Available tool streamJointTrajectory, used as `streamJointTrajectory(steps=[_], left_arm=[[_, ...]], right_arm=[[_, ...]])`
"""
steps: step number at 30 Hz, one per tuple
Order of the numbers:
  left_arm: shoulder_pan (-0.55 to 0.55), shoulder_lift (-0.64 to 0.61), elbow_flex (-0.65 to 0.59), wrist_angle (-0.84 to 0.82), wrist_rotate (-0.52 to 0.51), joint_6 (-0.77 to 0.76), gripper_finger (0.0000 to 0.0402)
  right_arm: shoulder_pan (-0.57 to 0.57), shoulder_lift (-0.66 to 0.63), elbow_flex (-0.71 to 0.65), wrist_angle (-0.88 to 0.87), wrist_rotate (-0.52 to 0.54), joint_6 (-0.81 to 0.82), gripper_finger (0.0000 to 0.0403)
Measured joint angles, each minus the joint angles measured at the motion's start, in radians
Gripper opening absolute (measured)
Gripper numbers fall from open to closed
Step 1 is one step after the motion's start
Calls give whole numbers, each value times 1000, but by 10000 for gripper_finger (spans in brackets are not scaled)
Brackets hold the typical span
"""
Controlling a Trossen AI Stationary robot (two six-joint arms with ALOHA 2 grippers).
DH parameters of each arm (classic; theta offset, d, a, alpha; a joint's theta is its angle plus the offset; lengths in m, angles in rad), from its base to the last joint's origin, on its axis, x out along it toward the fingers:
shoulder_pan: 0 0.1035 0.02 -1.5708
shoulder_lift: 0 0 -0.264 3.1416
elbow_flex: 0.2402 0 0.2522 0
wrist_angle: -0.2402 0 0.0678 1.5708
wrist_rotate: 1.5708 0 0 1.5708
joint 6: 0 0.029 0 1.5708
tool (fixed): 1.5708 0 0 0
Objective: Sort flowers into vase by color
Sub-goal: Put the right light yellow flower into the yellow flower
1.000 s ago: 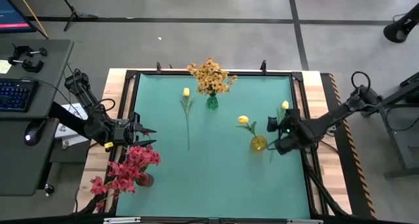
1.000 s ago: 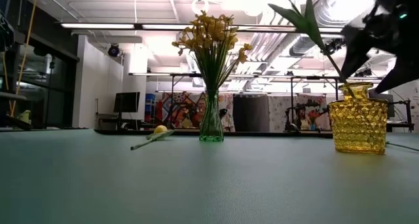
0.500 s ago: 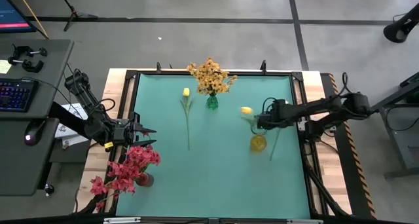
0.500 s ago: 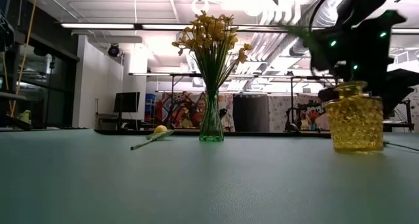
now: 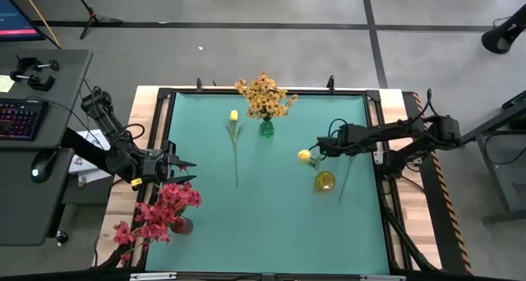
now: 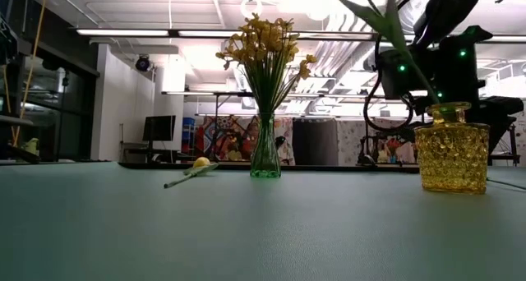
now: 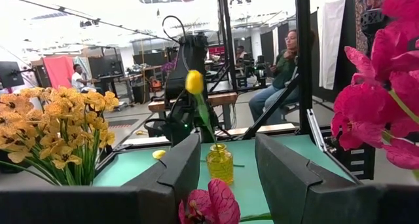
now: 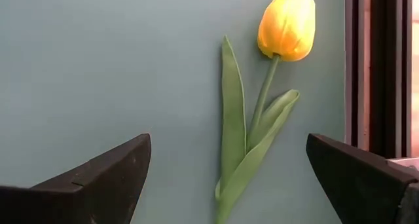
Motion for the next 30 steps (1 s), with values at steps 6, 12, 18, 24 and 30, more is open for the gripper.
streamJointTrajectory(steps=[6,12,18,24,30], left_arm=[[0,0,0,0,0,-5,136],[0,0,0,0,0,-11,136],[0,0,0,0,0,-11,136],[0,0,0,1,0,-13,136],[0,0,0,0,1,-13,136]], right_arm=[[-57,0,-3,3,-36,-29,396],[-111,-16,-127,185,-90,-41,372],[-92,-40,-138,174,-74,6,327],[-101,-63,-142,228,-92,-43,263],[-102,-53,-140,247,-101,-62,152]])
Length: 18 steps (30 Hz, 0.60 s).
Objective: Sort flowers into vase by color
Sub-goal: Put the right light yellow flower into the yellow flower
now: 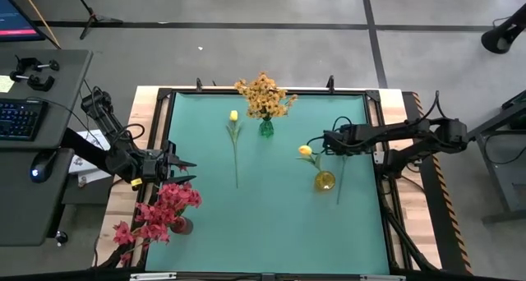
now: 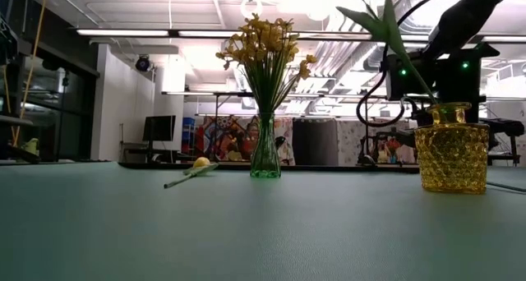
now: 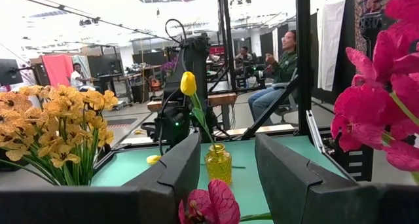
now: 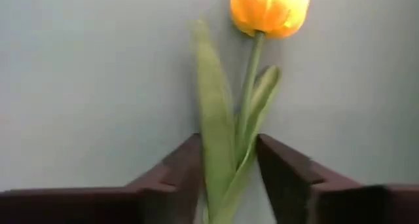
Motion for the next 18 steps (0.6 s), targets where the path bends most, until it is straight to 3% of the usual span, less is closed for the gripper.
streamJointTrajectory(steps=[7,13,18], left_arm=[[0,0,0,0,1,0,136],[0,0,0,0,1,0,136],[0,0,0,0,1,8,136]], right_arm=[[1,0,1,38,13,-82,12],[20,-4,26,28,63,-137,5],[114,-67,109,-8,231,-139,3]])
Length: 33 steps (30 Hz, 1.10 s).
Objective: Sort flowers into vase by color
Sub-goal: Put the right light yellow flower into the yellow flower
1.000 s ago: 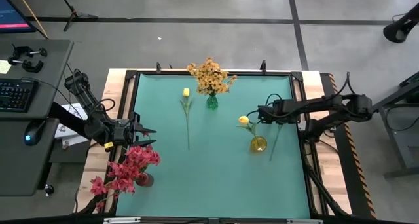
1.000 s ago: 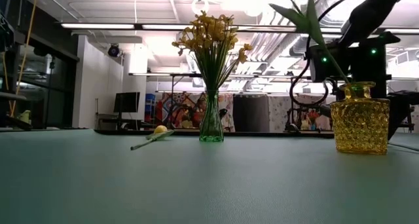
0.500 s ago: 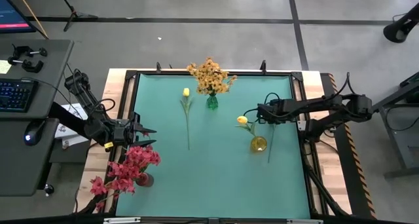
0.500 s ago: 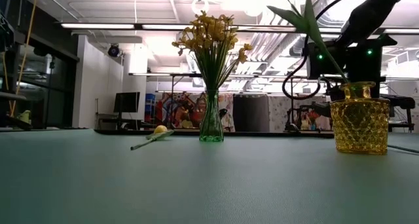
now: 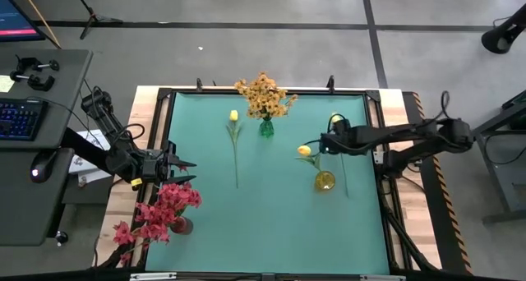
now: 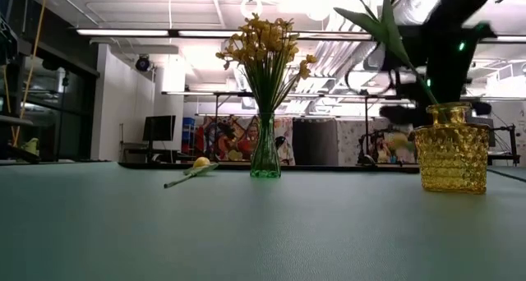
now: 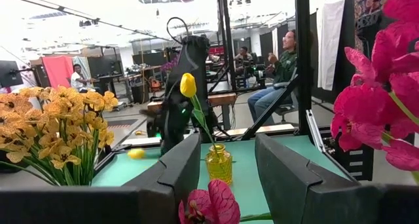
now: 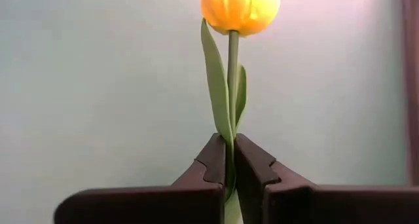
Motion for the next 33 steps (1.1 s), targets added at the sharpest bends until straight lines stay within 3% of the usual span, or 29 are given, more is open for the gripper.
streamJointTrajectory(steps=[6,12,17,26,33], left_arm=[[0,0,0,0,0,0,136],[0,0,0,-1,0,0,136],[0,0,0,-1,-1,0,136],[0,0,0,-1,-3,1,136],[0,0,0,-1,-3,2,136]], right_arm=[[181,-142,103,-20,275,0,2],[446,-271,157,-1,597,0,1],[654,-321,187,9,801,-22,1],[857,-326,274,128,1003,-260,0],[890,-310,266,205,1028,-336,0]])
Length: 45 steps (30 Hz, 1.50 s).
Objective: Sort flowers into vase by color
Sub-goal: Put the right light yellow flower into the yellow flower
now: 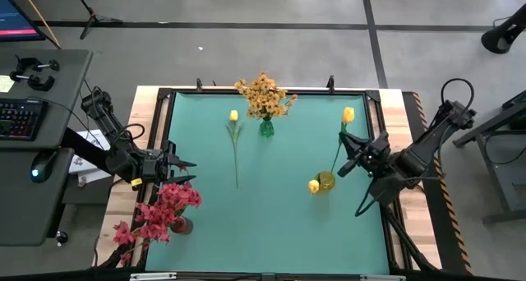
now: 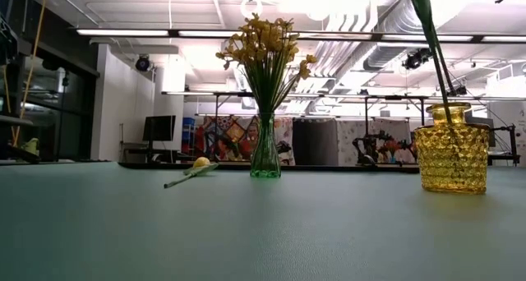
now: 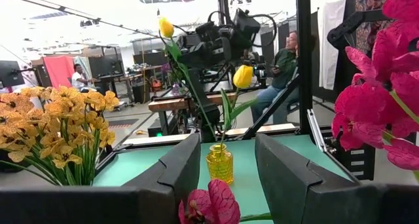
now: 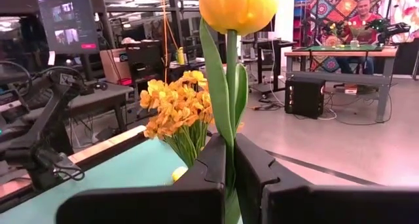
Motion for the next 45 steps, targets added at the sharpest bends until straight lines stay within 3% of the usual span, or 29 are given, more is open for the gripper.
streamJointTrajectory(steps=[16,34,38,45], left_arm=[[0,0,0,0,0,0,136],[0,0,0,0,0,0,136],[0,0,0,0,0,0,136],[0,0,0,0,1,0,136]], right_arm=[[-25,150,-14,-10,-11,109,0],[-22,160,-14,-12,-200,91,15],[-22,160,-13,-10,-245,89,46],[-22,160,-12,-10,-358,51,151]])
